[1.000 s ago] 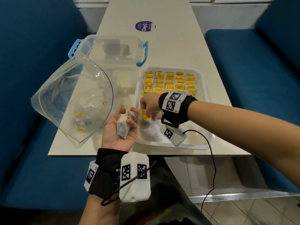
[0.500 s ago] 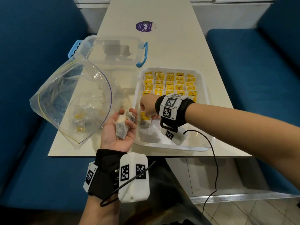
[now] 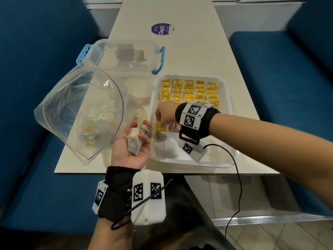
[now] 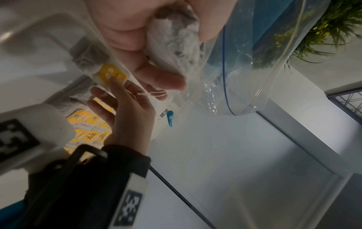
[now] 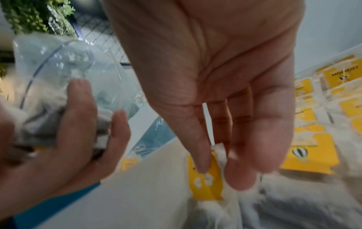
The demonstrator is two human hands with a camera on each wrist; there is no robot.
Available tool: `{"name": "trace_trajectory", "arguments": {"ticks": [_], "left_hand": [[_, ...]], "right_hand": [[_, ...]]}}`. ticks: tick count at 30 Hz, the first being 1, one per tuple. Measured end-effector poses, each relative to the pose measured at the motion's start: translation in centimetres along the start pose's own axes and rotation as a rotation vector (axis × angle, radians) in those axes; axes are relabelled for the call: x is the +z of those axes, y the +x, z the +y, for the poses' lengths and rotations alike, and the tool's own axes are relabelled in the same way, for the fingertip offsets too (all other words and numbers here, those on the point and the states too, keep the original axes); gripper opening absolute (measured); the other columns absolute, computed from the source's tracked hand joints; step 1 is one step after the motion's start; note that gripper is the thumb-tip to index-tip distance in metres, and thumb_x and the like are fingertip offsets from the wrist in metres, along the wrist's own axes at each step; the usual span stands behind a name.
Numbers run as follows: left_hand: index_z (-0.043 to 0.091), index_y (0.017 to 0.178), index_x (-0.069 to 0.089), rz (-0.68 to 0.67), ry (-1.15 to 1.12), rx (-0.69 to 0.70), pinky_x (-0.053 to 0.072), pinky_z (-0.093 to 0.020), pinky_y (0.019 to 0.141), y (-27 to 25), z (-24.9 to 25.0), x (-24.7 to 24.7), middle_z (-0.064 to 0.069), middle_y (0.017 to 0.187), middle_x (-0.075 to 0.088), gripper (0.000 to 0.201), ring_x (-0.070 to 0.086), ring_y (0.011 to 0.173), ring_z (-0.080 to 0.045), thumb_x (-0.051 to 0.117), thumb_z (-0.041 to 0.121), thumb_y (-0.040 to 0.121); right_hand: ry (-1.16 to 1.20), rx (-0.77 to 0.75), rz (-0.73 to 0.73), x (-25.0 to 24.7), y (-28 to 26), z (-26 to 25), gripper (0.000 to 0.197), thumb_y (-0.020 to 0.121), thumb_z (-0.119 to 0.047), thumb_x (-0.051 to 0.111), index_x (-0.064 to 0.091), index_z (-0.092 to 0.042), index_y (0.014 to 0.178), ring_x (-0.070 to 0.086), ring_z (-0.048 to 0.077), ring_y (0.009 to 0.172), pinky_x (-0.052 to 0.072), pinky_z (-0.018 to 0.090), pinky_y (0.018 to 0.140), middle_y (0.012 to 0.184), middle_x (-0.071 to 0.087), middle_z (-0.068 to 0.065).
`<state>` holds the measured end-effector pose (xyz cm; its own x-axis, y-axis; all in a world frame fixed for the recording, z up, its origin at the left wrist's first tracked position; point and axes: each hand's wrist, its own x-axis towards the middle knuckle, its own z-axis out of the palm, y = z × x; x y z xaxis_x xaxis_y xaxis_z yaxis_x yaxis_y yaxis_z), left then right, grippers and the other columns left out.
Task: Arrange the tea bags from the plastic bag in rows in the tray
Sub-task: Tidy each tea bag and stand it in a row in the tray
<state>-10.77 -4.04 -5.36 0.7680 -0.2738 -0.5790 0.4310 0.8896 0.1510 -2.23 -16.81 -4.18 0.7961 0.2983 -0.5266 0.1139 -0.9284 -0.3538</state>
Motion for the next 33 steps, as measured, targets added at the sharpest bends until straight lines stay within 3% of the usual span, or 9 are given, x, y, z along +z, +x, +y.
{"name": "trace_trajectory", "arguments": {"ticks": [4,9,13,15,18,19,21,27,33], "left_hand": [[0.011,0.080,0.053,0.002,0.007,-0.002,0.045,-0.014,0.039,0.1,0.0,0.0,-0.016,0.076,0.065,0.027,0.054,0.083,-0.015,0.040,0.028,0.097],[0.011,0.080,0.053,0.006,0.001,0.004,0.045,-0.014,0.039,0.1,-0.1,0.0,-0.016,0.077,0.065,0.029,0.055,0.083,-0.016,0.039,0.029,0.098],[0.011,0.081,0.054,0.005,-0.001,0.006,0.045,-0.014,0.039,0.1,-0.2,0.0,-0.016,0.078,0.065,0.028,0.056,0.083,-0.016,0.040,0.029,0.098],[0.011,0.080,0.054,0.004,-0.002,0.009,0.045,-0.015,0.038,0.1,-0.2,0.1,-0.015,0.079,0.064,0.029,0.056,0.082,-0.016,0.039,0.029,0.098],[0.010,0.080,0.054,0.000,0.001,0.012,0.045,-0.015,0.038,0.0,-0.1,0.1,-0.015,0.079,0.064,0.030,0.056,0.082,-0.016,0.039,0.029,0.098],[0.010,0.080,0.054,-0.002,0.002,0.009,0.045,-0.015,0.038,0.0,-0.1,0.1,-0.015,0.078,0.064,0.030,0.056,0.082,-0.016,0.038,0.029,0.098],[0.011,0.080,0.054,-0.004,0.009,0.005,0.045,-0.015,0.039,0.1,-0.1,0.0,-0.015,0.078,0.065,0.030,0.056,0.082,-0.016,0.038,0.029,0.098],[0.011,0.082,0.054,-0.004,0.009,0.007,0.045,-0.015,0.039,0.1,-0.1,0.1,-0.016,0.077,0.065,0.028,0.055,0.083,-0.016,0.039,0.028,0.097],[0.010,0.081,0.054,-0.001,-0.002,0.001,0.045,-0.015,0.039,0.2,0.0,-0.1,-0.014,0.080,0.065,0.027,0.058,0.081,-0.017,0.040,0.028,0.097]], "right_hand": [[0.059,0.001,-0.089,-0.3,-0.4,0.3,0.007,0.087,-0.001,0.058,0.055,-0.008,0.088,0.057,0.014,0.055,0.044,0.014,0.036,0.063,0.054,0.001],[0.073,0.009,-0.212,-0.2,-0.7,0.3,0.023,0.091,0.000,0.049,0.043,-0.014,0.075,0.063,0.023,0.062,0.050,0.020,0.047,0.071,0.055,0.006],[-0.134,-0.017,-0.160,0.1,-0.7,0.2,0.029,0.094,-0.003,0.047,0.036,-0.014,0.069,0.059,0.028,0.107,0.037,0.008,0.034,0.108,0.061,0.014],[-0.195,-0.029,-0.138,0.3,-0.4,0.2,0.030,0.094,-0.005,0.048,0.036,-0.013,0.067,0.057,0.028,0.113,0.035,0.009,0.032,0.119,0.060,0.017],[-0.188,-0.006,-0.084,0.4,0.1,0.4,0.021,0.092,-0.008,0.050,0.042,-0.011,0.073,0.065,0.022,0.084,0.031,0.010,0.028,0.086,0.062,0.010],[-0.168,0.005,-0.065,0.4,0.2,0.4,0.016,0.092,-0.008,0.051,0.045,-0.010,0.077,0.060,0.018,0.066,0.031,0.010,0.027,0.073,0.056,0.005],[-0.138,0.013,-0.036,0.3,0.2,0.2,0.005,0.090,-0.007,0.054,0.051,-0.008,0.087,0.048,0.011,0.052,0.033,0.011,0.027,0.064,0.048,0.000],[-0.172,0.019,0.025,0.4,0.5,0.1,0.023,0.087,-0.009,0.059,0.062,-0.003,0.109,0.042,0.008,0.050,0.035,0.014,0.040,0.068,0.049,0.000],[-0.157,0.071,0.057,0.6,0.8,0.1,0.023,0.088,-0.006,0.055,0.062,0.000,0.109,0.043,0.011,0.051,0.037,0.017,0.047,0.065,0.047,0.001]]}}
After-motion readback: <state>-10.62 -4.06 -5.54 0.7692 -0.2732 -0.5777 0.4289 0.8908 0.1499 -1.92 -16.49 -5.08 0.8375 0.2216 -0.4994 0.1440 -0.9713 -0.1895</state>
